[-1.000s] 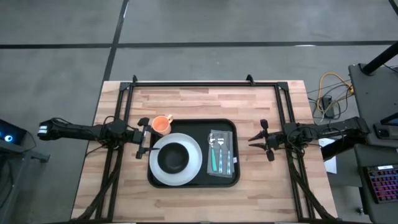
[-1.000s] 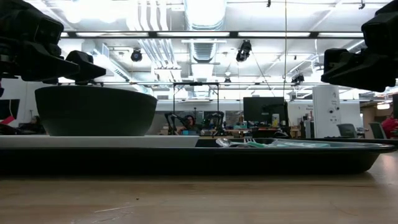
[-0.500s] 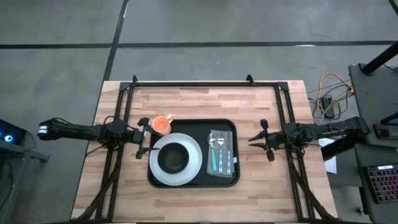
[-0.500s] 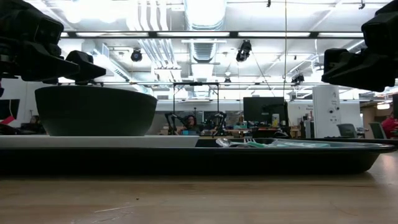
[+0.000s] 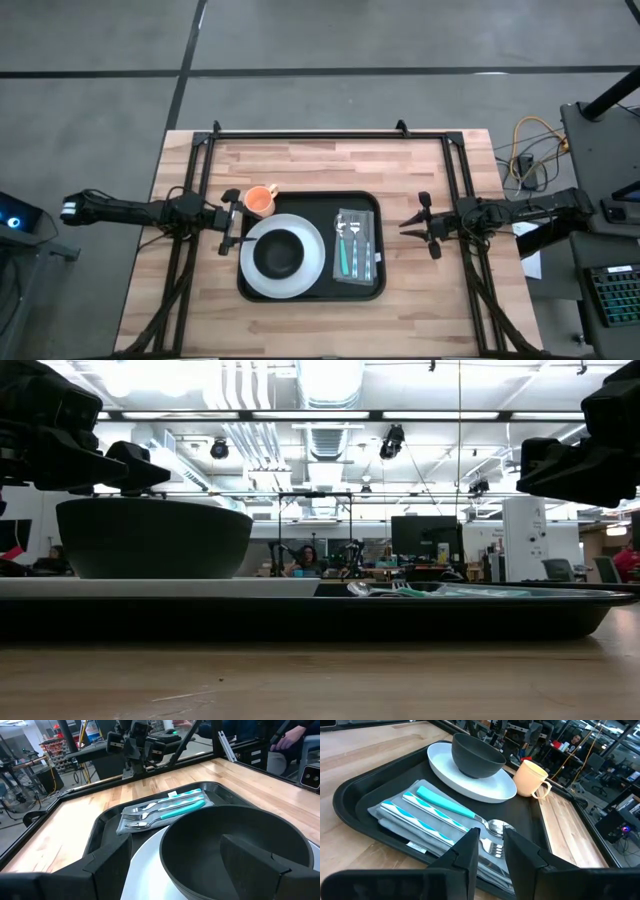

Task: Set up tray
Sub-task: Return to Home Position

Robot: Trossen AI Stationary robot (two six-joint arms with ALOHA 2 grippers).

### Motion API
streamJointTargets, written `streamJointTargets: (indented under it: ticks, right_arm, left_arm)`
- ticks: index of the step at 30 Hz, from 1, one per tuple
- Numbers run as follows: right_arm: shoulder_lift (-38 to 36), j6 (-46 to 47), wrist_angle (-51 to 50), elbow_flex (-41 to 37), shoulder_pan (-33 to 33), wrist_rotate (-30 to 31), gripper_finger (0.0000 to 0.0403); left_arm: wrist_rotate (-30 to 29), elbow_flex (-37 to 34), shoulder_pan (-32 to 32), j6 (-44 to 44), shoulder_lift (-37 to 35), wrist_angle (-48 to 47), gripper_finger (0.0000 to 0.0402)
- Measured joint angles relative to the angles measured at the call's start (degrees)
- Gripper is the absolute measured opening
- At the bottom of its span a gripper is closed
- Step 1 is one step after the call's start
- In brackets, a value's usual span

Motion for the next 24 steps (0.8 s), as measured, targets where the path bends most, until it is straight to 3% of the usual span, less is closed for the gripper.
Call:
streamJointTargets:
  ticks: [14, 24]
  right_arm:
    - [0.00, 0.00, 0.00, 0.00, 0.00, 0.00, 0.0068]
    - [0.00, 0.00, 0.00, 0.00, 0.00, 0.00, 0.0081]
  left_arm:
    - [-0.01, 0.00, -0.02, 0.00, -0.01, -0.01, 0.0280]
    - [-0.01, 0.00, -0.02, 0.00, 0.00, -0.01, 0.0280]
